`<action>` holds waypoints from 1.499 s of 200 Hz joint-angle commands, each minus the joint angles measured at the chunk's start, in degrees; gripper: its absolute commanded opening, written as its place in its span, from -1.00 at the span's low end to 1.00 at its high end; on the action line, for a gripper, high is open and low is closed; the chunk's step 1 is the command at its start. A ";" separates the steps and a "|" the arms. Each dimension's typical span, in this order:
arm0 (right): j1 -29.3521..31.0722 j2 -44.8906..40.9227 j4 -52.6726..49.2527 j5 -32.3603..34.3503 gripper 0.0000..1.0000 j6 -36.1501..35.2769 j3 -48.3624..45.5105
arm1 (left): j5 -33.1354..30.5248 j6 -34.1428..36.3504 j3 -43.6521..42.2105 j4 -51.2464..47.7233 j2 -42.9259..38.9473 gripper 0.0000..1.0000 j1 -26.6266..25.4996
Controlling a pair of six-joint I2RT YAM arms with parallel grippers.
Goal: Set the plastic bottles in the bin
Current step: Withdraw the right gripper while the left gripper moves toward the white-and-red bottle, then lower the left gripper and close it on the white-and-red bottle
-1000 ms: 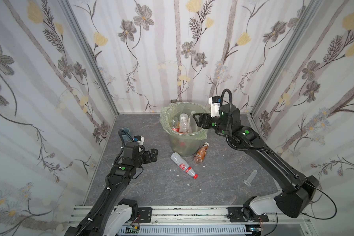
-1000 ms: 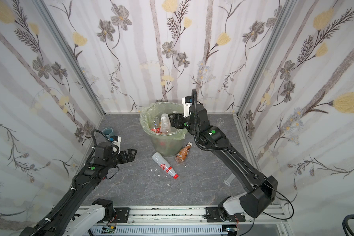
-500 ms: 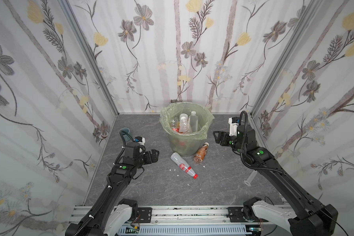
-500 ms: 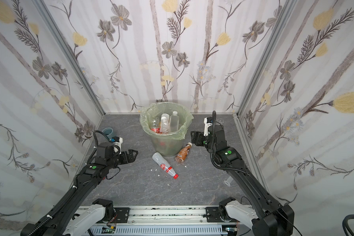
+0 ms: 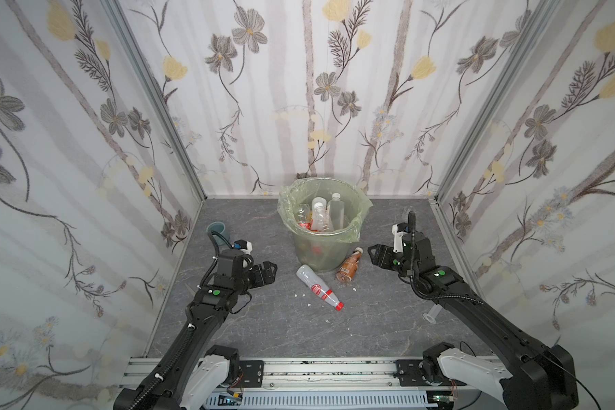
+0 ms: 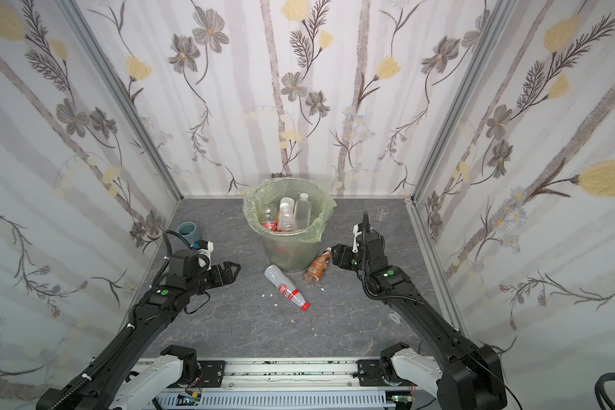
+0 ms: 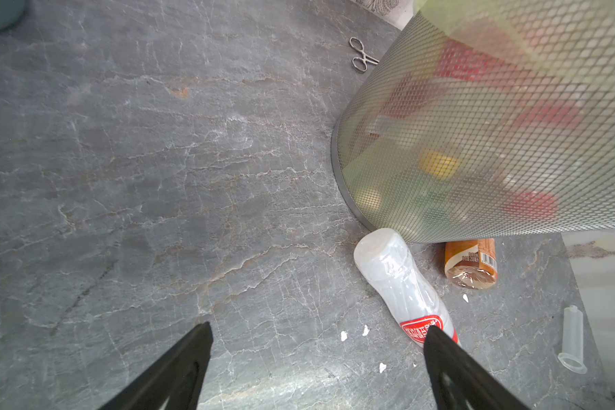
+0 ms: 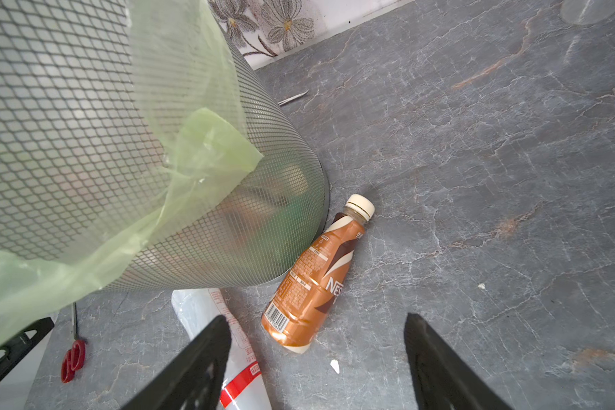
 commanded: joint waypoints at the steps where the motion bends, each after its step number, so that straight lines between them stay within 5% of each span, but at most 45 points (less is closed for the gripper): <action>1: -0.02 0.07 3.55 -0.62 0.56 0.79 -0.50 | 0.00 -4.94 -1.19 1.42 -0.48 0.89 -1.51; 98: -0.54 -1.30 5.37 -0.27 0.57 0.97 -5.89 | -12.22 -29.74 -10.50 14.46 0.17 0.86 -18.11; 188: -2.58 -4.73 5.16 -0.49 0.57 -0.04 -9.05 | -20.11 -35.90 -4.66 25.27 18.42 0.91 -28.38; 300: -5.22 -9.51 3.42 -0.90 0.59 -0.77 -11.39 | -21.97 -37.44 1.21 32.00 35.62 0.78 -32.39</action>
